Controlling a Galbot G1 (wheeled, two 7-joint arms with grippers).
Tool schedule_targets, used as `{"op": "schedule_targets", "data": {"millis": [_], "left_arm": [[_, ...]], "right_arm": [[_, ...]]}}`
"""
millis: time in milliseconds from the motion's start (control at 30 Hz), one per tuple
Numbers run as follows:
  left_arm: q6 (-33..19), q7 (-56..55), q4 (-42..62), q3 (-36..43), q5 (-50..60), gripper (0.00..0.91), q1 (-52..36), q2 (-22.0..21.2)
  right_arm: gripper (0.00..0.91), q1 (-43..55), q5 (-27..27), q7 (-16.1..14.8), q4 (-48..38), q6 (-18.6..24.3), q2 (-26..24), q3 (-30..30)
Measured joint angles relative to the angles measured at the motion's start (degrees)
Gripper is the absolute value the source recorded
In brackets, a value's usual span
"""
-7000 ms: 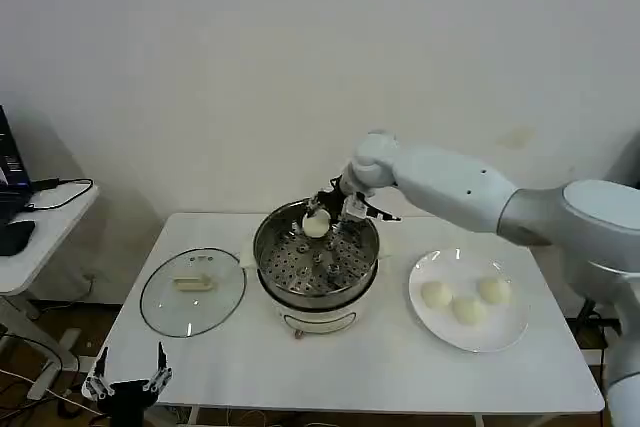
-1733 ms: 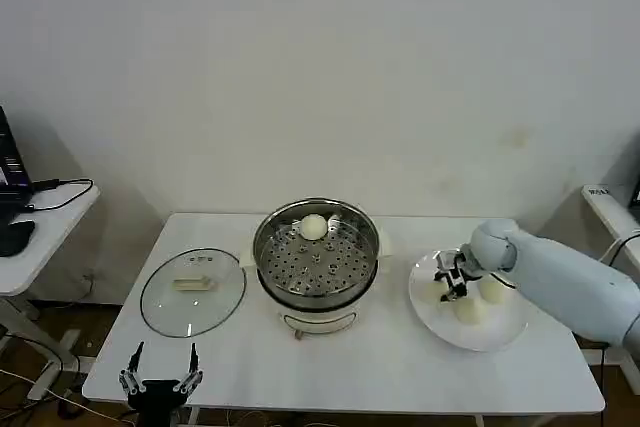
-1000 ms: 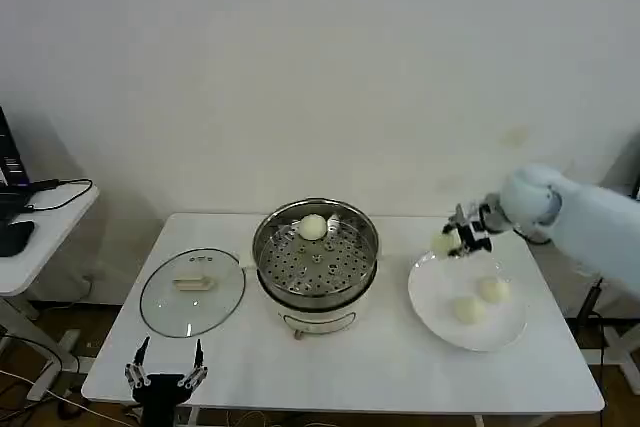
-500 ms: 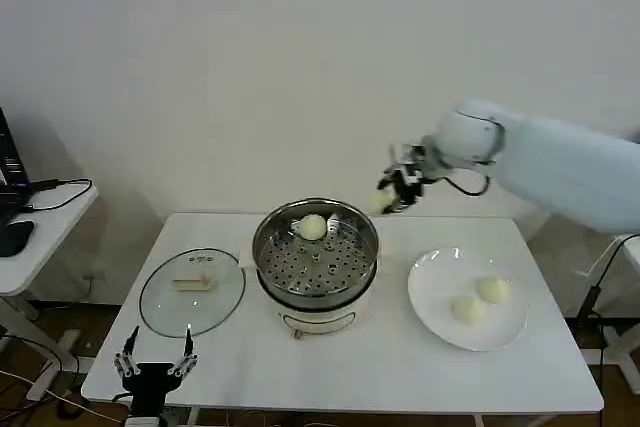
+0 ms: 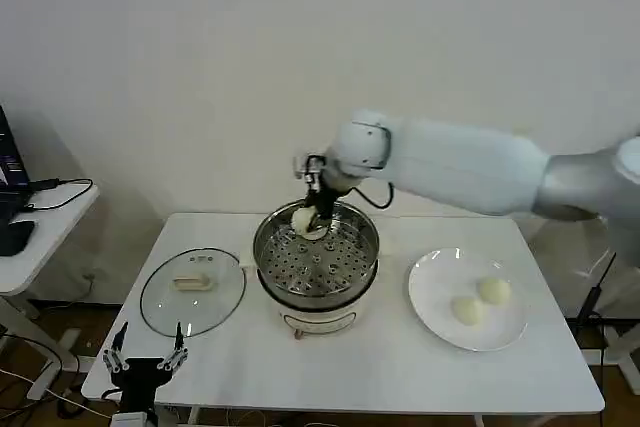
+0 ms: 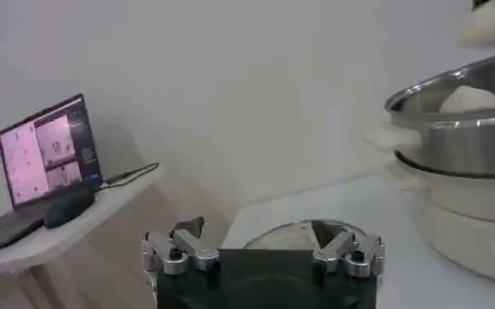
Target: Take steamed baozi put them in steamer then cover it.
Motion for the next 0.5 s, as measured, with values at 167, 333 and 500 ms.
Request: {"op": "schedule_targets", "data": {"millis": [167, 333, 500], "left_arm": [[-0.07, -0.01, 0.00, -0.60, -0.20, 0.907, 0.11, 0.14], [-0.16, -0.04, -0.44, -0.70, -0.29, 0.907, 0.40, -0.07], [-0.25, -0.06, -0.90, -0.70, -0.29, 0.907, 0.50, -0.31]], "right_arm": [[0.534, -2.52, 0.38, 0.13, -3.14, -0.96, 3.54, -0.07], [0.534, -4.81, -0.05, 0.22, -5.58, -1.42, 6.03, -0.08], [0.534, -6.24, -0.75, 0.34, -7.66, -1.84, 7.64, -0.07]]}}
